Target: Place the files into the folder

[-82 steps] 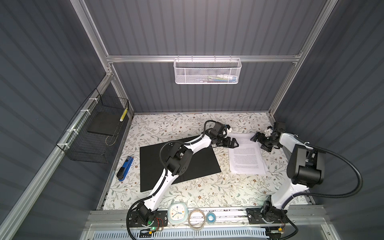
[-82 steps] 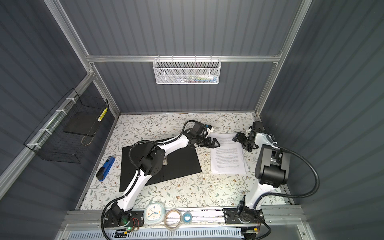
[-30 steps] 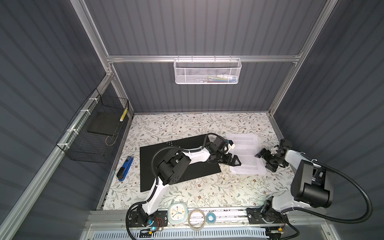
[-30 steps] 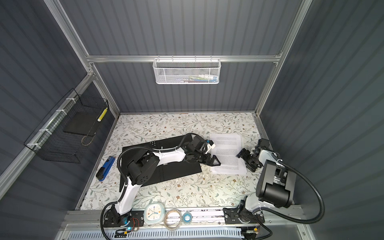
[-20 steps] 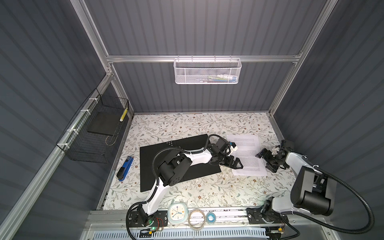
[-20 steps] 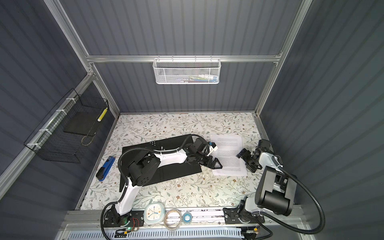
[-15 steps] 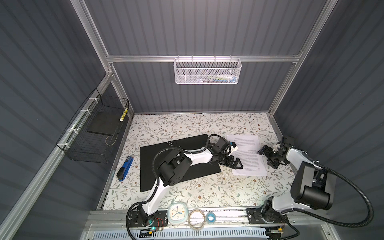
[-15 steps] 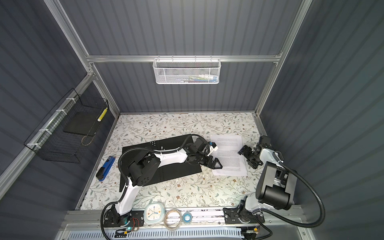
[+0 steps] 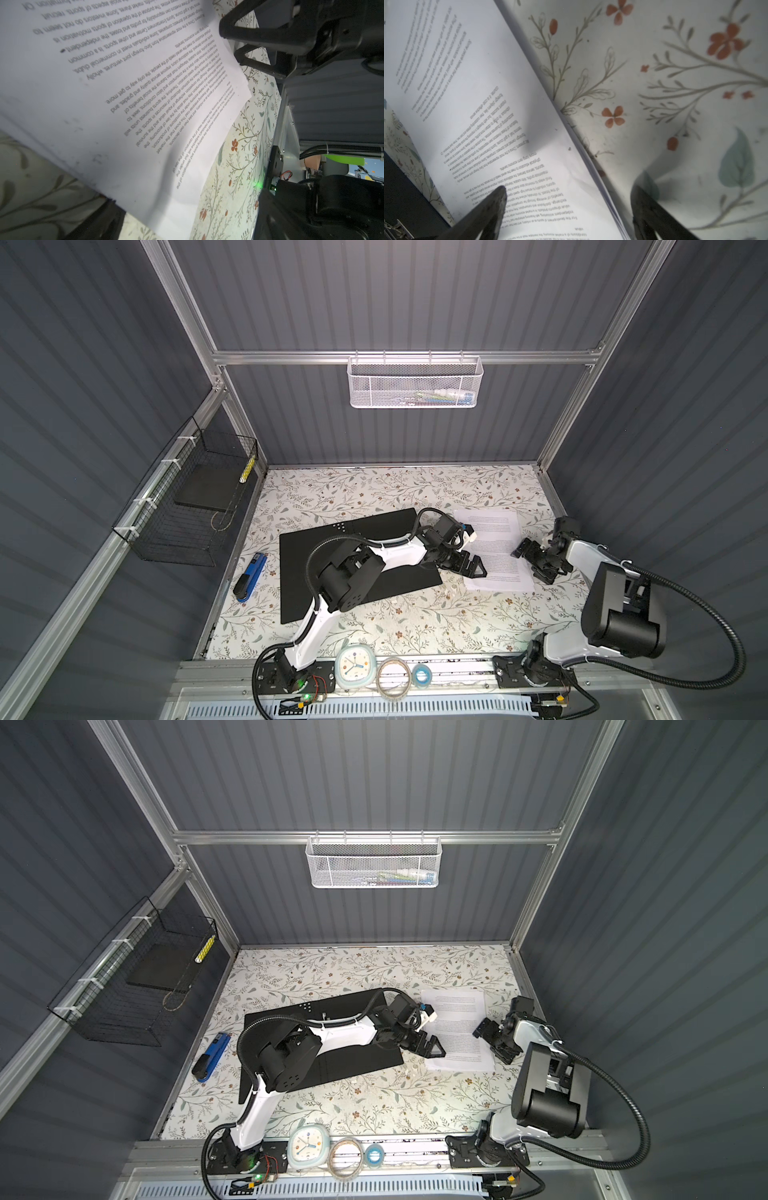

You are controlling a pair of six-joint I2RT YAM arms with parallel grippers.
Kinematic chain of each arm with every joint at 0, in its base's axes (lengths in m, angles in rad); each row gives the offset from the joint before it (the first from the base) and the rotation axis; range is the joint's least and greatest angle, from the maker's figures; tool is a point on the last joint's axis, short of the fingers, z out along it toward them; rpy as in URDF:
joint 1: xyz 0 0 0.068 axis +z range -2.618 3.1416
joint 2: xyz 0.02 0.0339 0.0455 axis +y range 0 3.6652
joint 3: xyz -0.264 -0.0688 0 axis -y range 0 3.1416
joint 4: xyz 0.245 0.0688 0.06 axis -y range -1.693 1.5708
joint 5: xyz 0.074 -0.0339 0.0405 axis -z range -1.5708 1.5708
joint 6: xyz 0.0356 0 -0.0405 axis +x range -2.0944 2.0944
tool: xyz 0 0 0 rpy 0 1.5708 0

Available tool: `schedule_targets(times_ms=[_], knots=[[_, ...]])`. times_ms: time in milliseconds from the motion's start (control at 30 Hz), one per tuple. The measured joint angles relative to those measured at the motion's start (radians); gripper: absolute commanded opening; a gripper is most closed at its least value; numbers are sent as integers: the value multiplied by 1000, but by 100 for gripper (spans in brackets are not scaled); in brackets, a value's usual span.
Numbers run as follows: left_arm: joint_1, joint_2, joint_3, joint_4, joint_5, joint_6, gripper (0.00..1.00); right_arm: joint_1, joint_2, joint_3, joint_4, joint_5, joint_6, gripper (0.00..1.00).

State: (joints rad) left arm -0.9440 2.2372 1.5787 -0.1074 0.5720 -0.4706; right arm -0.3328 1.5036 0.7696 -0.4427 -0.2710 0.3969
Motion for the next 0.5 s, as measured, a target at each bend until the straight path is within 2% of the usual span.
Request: schedule_targets(times_ms=[267,500], knots=[[0,13,18,0,5,-3,99,18,-91,-54,-6,-18,27,94],[3,14,54,-68,-48,-4,99,22,-143,3,-83,65,3,95]])
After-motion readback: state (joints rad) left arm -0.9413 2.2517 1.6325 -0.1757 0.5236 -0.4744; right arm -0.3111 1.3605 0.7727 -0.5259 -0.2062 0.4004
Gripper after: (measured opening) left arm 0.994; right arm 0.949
